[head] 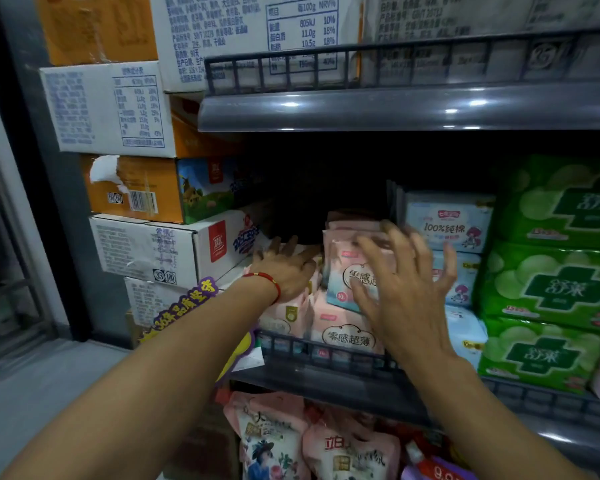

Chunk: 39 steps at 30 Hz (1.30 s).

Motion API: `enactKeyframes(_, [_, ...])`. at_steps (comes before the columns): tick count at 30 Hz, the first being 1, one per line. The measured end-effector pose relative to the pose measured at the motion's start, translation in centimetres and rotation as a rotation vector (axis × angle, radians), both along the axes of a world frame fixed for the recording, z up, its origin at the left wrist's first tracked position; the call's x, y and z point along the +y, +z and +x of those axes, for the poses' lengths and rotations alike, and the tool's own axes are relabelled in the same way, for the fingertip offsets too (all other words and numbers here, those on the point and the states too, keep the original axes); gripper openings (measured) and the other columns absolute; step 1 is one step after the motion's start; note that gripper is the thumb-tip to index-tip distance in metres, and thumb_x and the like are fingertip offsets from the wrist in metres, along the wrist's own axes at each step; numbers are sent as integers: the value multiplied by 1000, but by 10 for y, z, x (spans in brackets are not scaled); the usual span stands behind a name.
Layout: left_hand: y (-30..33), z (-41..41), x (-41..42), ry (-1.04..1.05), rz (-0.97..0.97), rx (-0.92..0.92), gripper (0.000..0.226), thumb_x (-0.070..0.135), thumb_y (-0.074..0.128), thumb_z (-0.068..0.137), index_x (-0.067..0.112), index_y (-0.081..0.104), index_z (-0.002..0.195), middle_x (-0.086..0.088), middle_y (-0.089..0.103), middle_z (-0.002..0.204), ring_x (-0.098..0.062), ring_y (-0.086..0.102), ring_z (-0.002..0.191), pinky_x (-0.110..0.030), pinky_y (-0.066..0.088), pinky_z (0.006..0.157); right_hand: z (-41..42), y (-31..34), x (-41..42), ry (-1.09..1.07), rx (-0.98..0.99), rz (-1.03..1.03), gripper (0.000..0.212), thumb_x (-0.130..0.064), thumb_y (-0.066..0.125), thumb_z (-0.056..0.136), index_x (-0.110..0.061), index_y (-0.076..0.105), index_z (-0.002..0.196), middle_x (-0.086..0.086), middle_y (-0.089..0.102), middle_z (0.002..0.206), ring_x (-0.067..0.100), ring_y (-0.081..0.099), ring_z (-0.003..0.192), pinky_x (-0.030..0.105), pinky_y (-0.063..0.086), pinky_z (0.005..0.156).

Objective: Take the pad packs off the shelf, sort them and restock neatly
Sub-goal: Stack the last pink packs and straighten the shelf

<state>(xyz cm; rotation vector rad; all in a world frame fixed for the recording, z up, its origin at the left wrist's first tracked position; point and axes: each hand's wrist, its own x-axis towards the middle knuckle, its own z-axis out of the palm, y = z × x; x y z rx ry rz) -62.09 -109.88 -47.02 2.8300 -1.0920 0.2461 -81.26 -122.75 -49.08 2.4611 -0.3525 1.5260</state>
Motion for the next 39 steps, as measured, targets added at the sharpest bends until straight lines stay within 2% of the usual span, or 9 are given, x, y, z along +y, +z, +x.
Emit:
enactKeyframes(5, [6, -17, 4, 9, -77, 20, 53, 54, 20, 97, 46, 27, 149, -11, 16, 167, -39, 12, 152, -65, 8, 119, 6, -2, -9, 185, 36, 92, 52, -46, 58, 93, -17, 56, 136, 14, 54, 128, 37, 45, 119, 60, 44, 96])
enactKeyframes(8, [-53, 88, -20, 35, -83, 114, 72, 65, 17, 86, 30, 48, 140, -14, 41, 155, -40, 39, 137, -66, 26, 113, 11, 0, -9, 292, 36, 55, 48, -33, 72, 89, -14, 59, 131, 16, 51, 126, 36, 45, 119, 54, 46, 98])
enactKeyframes(10, [-72, 130, -26, 129, -23, 255, 91, 93, 12, 74, 30, 61, 117, -11, 59, 139, -39, 58, 110, -64, 43, 102, 15, 1, -5, 319, 63, 67, 48, -31, 72, 90, -15, 56, 133, 16, 48, 128, 38, 47, 121, 53, 48, 100])
enactKeyframes(14, [0, 11, 1, 27, 45, 251, 38, 39, 34, 98, 13, 59, 109, -16, 65, 117, -36, 61, 102, -36, 50, 95, 22, -2, 3, 243, 93, 104, 44, -34, 66, 94, -17, 54, 132, 15, 49, 129, 37, 45, 120, 56, 46, 100])
enactKeyframes(17, [15, -13, 1, -22, 42, 216, 41, 40, 40, 99, 16, 59, 126, -15, 61, 136, -33, 59, 115, -42, 45, 105, 20, -7, 5, 210, 113, 145, 48, -37, 64, 95, -18, 50, 137, 12, 47, 134, 36, 44, 126, 59, 44, 103])
enactKeyframes(21, [19, 0, 3, -48, -22, 5, 51, 40, 37, 98, 28, 40, 148, -3, 38, 158, -29, 35, 143, -60, 16, 119, 17, -4, 4, 171, 158, 148, 51, -40, 64, 96, -19, 49, 139, 12, 47, 136, 37, 44, 129, 62, 40, 107])
enactKeyframes(24, [17, -4, 9, -63, 146, 7, 44, 25, 33, 105, 9, 45, 144, -19, 44, 151, -37, 44, 134, -49, 36, 111, 15, -2, 9, 145, 174, 157, 50, -40, 64, 95, -20, 48, 138, 11, 47, 136, 36, 45, 128, 63, 38, 109])
enactKeyframes(28, [32, -41, 16, 16, 194, -10, 42, 14, 27, 109, -4, 43, 143, -22, 43, 153, -39, 47, 133, -36, 39, 100, 15, -1, 11, 134, 160, 184, 51, -39, 67, 94, -21, 48, 138, 10, 48, 134, 35, 45, 128, 63, 37, 110])
enactKeyframes(39, [28, -18, 12, -101, 231, 164, 34, 22, 31, 108, 10, 57, 125, -15, 59, 138, -31, 59, 115, -35, 44, 99, 18, -2, 9, 73, 148, 145, 50, -43, 64, 95, -22, 50, 138, 10, 49, 132, 34, 46, 127, 65, 29, 117])
